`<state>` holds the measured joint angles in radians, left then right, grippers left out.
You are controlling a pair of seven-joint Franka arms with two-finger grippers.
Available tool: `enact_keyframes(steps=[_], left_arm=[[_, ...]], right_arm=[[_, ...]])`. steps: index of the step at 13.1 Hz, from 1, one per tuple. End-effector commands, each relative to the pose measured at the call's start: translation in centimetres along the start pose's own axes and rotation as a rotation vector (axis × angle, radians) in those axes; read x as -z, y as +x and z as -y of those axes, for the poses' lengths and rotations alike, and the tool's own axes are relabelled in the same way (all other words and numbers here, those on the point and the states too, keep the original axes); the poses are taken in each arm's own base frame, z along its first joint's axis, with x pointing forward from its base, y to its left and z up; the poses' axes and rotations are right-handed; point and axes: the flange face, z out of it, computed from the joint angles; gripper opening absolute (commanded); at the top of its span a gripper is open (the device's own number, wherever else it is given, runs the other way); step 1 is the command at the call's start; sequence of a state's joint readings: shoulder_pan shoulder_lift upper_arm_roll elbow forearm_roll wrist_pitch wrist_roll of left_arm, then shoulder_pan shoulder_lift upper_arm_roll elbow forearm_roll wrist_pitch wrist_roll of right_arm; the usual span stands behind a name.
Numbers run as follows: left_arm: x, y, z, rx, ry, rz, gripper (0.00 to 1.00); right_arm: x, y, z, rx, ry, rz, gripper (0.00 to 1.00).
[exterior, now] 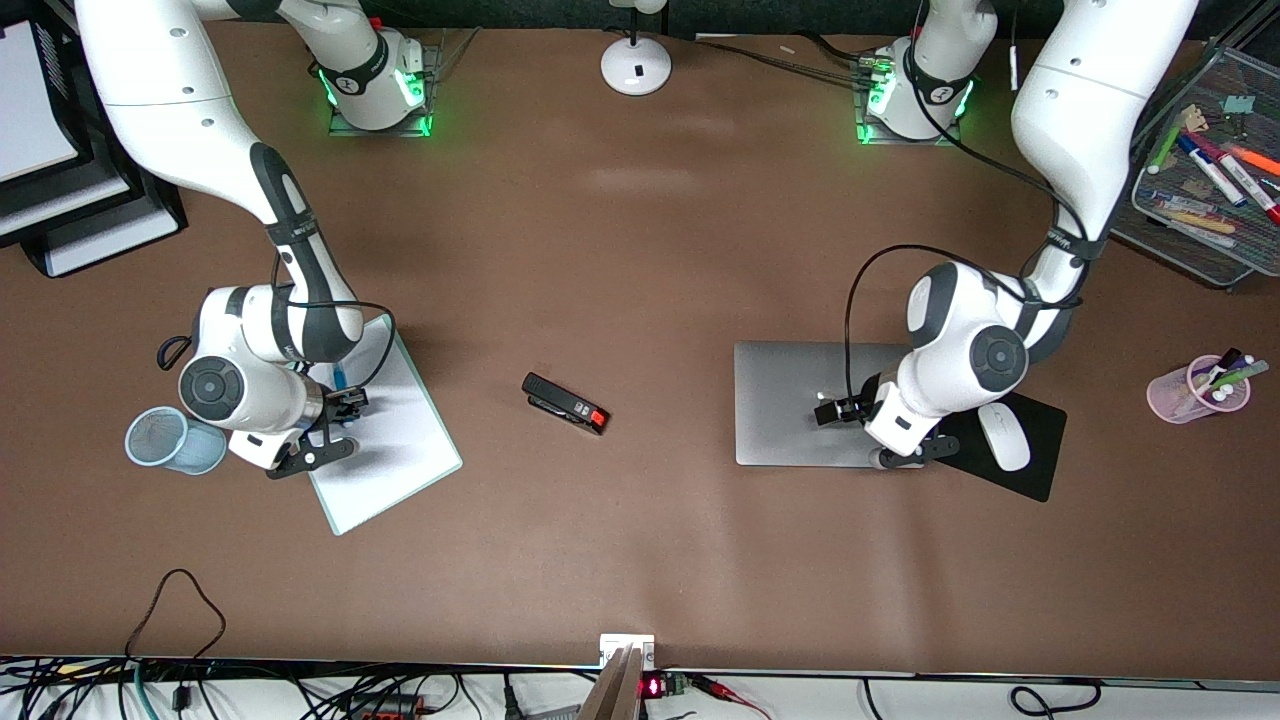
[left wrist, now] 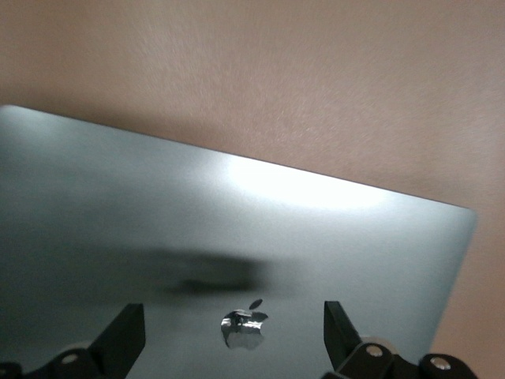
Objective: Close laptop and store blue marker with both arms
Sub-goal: 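Push the laptop lid down shut with the left gripper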
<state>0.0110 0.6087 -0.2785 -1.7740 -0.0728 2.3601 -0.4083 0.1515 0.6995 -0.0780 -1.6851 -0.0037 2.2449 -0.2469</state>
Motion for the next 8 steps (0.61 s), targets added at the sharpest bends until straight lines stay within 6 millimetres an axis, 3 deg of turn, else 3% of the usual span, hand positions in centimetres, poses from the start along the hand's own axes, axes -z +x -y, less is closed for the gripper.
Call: enact_keyframes(steps=[1, 3, 6, 8], left_arm=[[5.8, -0.8, -0.7, -0.010, 0.017, -0.022, 1.00], [10.0, -1.8, -1.1, -0.022, 0.032, -0.026, 1.00], [16.1, -3.7, -1.6, -0.036, 0.058, -0.033, 1.00], [20.7, -4.1, -1.7, -0.035, 0.070, -0.022, 1.00]], right_arm=[[-0.1, 0.7, 0.0, 0.009, 0.013, -0.016, 0.17], [0.9, 1.2, -0.1, 0.011, 0.009, -0.031, 0.02], [4.1, 2.3, -0.8, 0.004, 0.002, -0.070, 0.01], [8.0, 3.0, -1.7, 0.005, -0.008, -0.097, 0.01]])
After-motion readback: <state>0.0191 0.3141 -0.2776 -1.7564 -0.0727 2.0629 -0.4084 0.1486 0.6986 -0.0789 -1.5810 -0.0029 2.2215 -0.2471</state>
